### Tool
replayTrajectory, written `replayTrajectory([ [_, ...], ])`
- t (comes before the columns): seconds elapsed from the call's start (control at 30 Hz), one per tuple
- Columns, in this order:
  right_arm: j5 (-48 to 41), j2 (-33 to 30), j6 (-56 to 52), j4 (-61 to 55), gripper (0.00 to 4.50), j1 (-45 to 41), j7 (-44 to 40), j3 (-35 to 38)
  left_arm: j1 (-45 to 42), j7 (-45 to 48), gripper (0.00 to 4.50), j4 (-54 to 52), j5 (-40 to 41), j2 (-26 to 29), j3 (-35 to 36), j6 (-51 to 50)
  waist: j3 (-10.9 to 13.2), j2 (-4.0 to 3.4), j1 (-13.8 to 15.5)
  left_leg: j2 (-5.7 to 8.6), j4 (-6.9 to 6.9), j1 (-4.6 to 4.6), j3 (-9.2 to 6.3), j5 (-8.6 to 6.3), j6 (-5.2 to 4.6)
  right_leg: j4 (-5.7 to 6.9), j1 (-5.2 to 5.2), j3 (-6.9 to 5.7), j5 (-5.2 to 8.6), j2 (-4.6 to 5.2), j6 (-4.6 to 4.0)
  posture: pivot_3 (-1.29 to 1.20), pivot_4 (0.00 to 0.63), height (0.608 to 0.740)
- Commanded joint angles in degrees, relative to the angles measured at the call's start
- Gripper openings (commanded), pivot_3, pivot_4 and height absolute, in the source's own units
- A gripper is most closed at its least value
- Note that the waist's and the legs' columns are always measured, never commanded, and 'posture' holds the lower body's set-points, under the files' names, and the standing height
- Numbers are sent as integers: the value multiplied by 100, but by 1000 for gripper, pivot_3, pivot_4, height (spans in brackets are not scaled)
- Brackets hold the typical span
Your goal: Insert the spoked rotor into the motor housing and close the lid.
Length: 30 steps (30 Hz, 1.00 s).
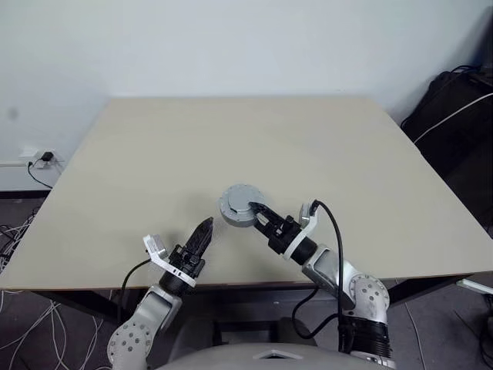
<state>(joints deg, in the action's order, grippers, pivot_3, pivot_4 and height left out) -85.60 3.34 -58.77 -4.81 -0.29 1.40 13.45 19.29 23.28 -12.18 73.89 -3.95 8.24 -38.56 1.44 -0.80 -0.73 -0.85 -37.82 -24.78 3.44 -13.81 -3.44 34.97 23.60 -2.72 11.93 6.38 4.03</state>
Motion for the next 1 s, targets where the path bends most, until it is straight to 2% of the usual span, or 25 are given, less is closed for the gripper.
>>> replayTrajectory([
  [0.03, -346, -25, 8, -192, 2096, -159, -65, -102, -25, -45, 4284, -104, 332, -492, -180, 18, 0, 0, -2, -1, -1, 1, 0, 0, 0, 0, -1, 0, 0, -1, 0, 0, 0, 740],
  [0.07, -367, -47, 1, -197, 2096, -159, -52, -118, -19, -70, 4480, -73, 380, -489, -221, 12, 0, 0, -2, -1, -1, 2, 0, 0, 0, 1, -1, 0, 0, -2, 0, 0, 0, 740],
  [0.6, -813, -511, -412, -282, 2096, 23, 206, -678, -164, -183, 4480, 224, 491, -512, -539, 225, -1, 0, -1, -3, -2, 4, 3, 0, 0, 1, -4, 4, -2, -6, -4, 0, 0, 740],
  [1.0, -838, -684, -305, -219, 2096, 8, 231, -845, -192, -340, 4480, 164, 544, -472, -596, 252, -1, 1, 2, -3, -4, 5, 2, 0, 0, 1, -5, 5, -1, -8, -1, 0, 0, 740],
])
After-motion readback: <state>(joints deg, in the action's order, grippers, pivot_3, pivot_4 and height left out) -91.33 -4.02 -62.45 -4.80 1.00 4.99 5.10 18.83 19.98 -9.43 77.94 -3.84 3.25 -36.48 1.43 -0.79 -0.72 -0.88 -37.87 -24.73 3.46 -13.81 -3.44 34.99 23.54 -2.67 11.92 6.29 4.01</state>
